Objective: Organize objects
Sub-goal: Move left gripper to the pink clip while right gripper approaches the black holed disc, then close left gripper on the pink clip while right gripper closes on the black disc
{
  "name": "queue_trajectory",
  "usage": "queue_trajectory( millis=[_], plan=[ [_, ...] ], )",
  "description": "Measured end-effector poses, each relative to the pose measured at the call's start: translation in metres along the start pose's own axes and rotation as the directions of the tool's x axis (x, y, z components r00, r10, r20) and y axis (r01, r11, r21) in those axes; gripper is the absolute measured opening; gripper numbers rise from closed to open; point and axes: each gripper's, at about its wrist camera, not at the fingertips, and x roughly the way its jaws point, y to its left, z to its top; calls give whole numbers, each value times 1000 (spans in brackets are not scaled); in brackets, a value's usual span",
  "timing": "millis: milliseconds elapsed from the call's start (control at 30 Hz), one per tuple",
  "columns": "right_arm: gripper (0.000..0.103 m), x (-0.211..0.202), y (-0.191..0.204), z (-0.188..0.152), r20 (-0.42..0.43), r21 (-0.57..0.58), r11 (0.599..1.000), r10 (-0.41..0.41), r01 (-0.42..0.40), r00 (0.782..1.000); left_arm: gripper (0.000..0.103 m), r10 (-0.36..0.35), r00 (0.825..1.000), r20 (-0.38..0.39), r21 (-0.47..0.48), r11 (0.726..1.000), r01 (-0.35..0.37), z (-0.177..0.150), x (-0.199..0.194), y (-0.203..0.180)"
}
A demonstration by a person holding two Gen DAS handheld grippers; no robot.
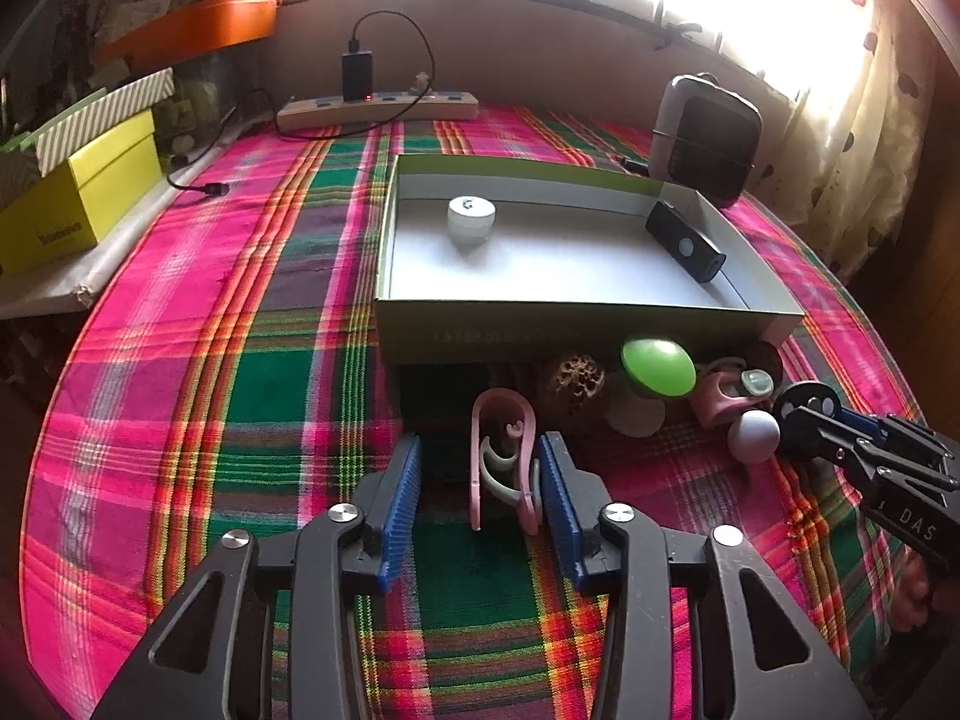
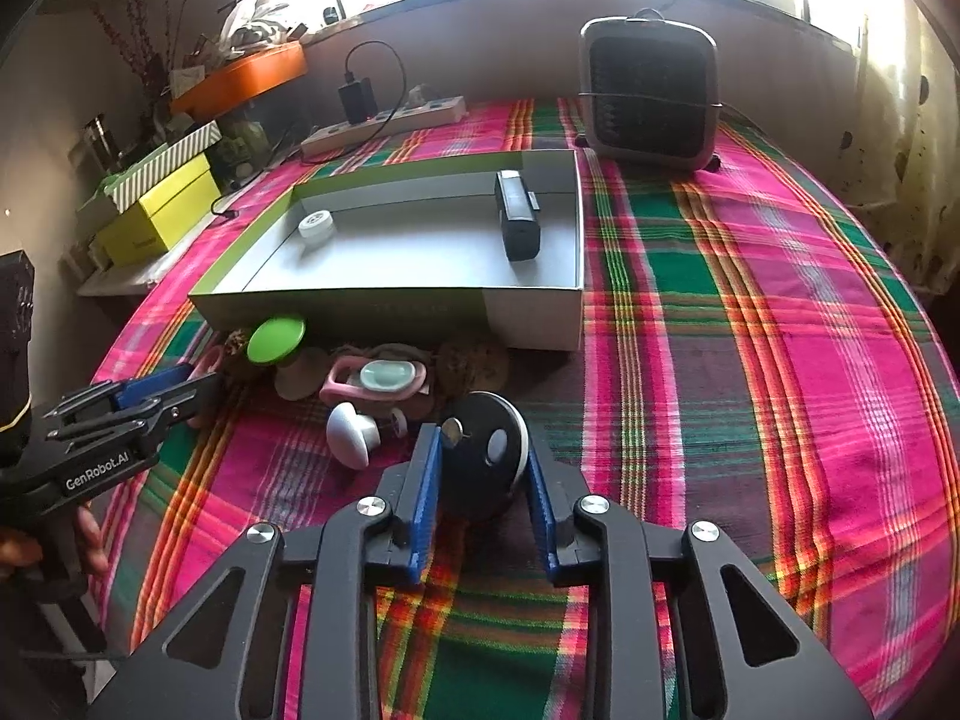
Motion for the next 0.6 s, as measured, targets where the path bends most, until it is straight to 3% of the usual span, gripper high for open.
queue_trajectory(
  millis=[300, 600],
  plan=[
    [28, -1, -1, -1, 2, 7, 1000, -2, 2, 1000, 22, 6, 1000, 1, -11, 1000, -6, 0, -1, 2],
    [28, -2, -1, -2, 2, 6, 1000, -3, 3, 1000, 21, 5, 1000, 1, -11, 1000, -5, 0, 0, 3]
  ],
)
